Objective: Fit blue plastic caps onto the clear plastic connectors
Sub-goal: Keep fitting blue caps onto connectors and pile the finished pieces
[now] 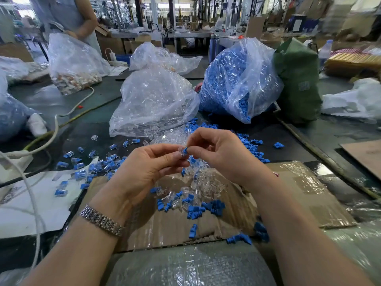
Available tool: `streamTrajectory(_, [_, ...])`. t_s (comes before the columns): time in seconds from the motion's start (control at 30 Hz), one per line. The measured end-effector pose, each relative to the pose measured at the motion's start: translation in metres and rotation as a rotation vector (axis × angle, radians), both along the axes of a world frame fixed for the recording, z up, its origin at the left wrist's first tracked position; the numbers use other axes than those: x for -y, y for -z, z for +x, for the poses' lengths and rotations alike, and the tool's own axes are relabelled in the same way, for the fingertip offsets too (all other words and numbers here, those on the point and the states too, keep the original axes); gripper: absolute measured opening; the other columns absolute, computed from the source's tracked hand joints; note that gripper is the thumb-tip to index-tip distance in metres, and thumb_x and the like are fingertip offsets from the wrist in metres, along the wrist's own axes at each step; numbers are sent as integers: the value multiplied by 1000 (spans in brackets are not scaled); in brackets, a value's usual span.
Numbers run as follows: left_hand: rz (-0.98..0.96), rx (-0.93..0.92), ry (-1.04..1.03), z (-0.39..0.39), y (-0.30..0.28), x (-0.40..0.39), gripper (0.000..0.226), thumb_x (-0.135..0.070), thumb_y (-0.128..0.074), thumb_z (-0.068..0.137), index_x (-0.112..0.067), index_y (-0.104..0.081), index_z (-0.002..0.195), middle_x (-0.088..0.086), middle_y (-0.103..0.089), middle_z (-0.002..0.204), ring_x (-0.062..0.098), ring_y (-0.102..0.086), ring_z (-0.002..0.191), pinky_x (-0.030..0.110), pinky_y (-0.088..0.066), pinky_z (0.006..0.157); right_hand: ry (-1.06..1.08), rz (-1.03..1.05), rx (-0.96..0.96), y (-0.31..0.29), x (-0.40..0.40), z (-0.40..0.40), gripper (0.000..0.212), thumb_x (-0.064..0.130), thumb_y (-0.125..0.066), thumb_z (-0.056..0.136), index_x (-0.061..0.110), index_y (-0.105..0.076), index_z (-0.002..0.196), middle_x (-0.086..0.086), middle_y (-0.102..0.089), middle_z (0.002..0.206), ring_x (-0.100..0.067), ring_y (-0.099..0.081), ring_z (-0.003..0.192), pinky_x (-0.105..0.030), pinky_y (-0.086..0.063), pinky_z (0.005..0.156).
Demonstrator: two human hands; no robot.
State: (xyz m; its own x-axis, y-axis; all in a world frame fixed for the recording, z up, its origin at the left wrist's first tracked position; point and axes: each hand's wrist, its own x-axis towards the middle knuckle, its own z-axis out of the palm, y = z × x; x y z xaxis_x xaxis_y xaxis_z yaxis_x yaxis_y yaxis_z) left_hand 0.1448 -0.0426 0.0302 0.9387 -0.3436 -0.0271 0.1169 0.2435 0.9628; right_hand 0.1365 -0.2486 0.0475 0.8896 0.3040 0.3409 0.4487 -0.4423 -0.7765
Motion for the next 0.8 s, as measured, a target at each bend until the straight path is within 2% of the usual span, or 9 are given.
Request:
streamTrajectory(0.13, [22, 23, -7, -1, -1, 0, 28, -9, -79, 69, -3, -79, 97, 24, -76, 100, 29, -76, 90, 26, -60, 74, 2, -61, 32, 0, -1, 0, 2, 16, -72, 94, 18, -70, 94, 11, -69, 81, -1, -62, 76, -16, -44, 74])
streamTrajectory(0.37, [52, 43, -10, 0, 1, 0, 27, -11, -77, 72, -4, -80, 97, 23, -76, 100, 29, -76, 90, 25, -60, 74, 4, -95, 20, 0, -4, -1, 5, 16, -72, 93, 20, -70, 95, 9, -69, 83, -2, -62, 77, -17, -46, 74])
streamTrajectory(0.43, [41, 39, 9, 1, 1, -2, 28, -12, -77, 73, -4, -79, 100, 22, -75, 104, 30, -76, 94, 25, -60, 76, 9, -50, -41, -3, -1, -1, 7, 24, -73, 92, 21, -69, 98, 7, -70, 85, -1, -64, 77, -17, -48, 71])
streamTrajectory(0.5, [27, 34, 10, 1, 1, -3, 25, -10, -75, 76, -4, -79, 101, 22, -75, 107, 30, -75, 96, 26, -60, 77, 129, -48, -68, -5, 7, 1, 20, 41, -72, 90, 24, -66, 99, 9, -69, 87, 0, -64, 77, -16, -49, 68])
streamTrajectory(0.53, [19, 31, -3, 1, 1, -3, 23, -9, -74, 76, -5, -79, 99, 22, -75, 107, 30, -75, 96, 26, -60, 77, 264, -122, -67, -5, 13, 3, 28, 51, -70, 89, 25, -64, 100, 10, -67, 89, -1, -63, 80, -17, -47, 69])
streamTrajectory(0.57, [8, 28, -18, 1, 1, -3, 21, -8, -74, 76, -5, -80, 96, 22, -75, 107, 30, -75, 94, 26, -60, 76, 424, -257, -85, -4, 21, 5, 40, 60, -67, 87, 24, -61, 104, 9, -65, 97, -6, -62, 88, -24, -49, 73])
streamTrajectory(0.67, [-34, 13, -52, 1, 2, -2, 19, -5, -74, 73, -7, -81, 90, 23, -75, 103, 29, -75, 89, 26, -61, 73, 697, -665, -337, 0, 35, 7, 80, 75, -65, 79, 11, -53, 125, -12, -52, 130, -32, -49, 124, -51, -45, 102])
streamTrajectory(0.7, [-43, 6, -58, 2, 2, -2, 19, -4, -73, 72, -8, -81, 89, 22, -75, 102, 28, -75, 89, 27, -61, 73, 699, -733, -412, 2, 36, 7, 82, 75, -68, 77, 9, -52, 123, -16, -49, 134, -36, -45, 127, -54, -43, 105])
streamTrajectory(0.8, [-52, -4, -74, 4, 2, -3, 18, -3, -72, 73, -10, -81, 88, 20, -75, 101, 27, -75, 88, 27, -61, 72, 665, -804, -478, 5, 33, 7, 59, 63, -74, 80, 11, -49, 94, -17, -52, 123, -37, -49, 118, -52, -46, 101])
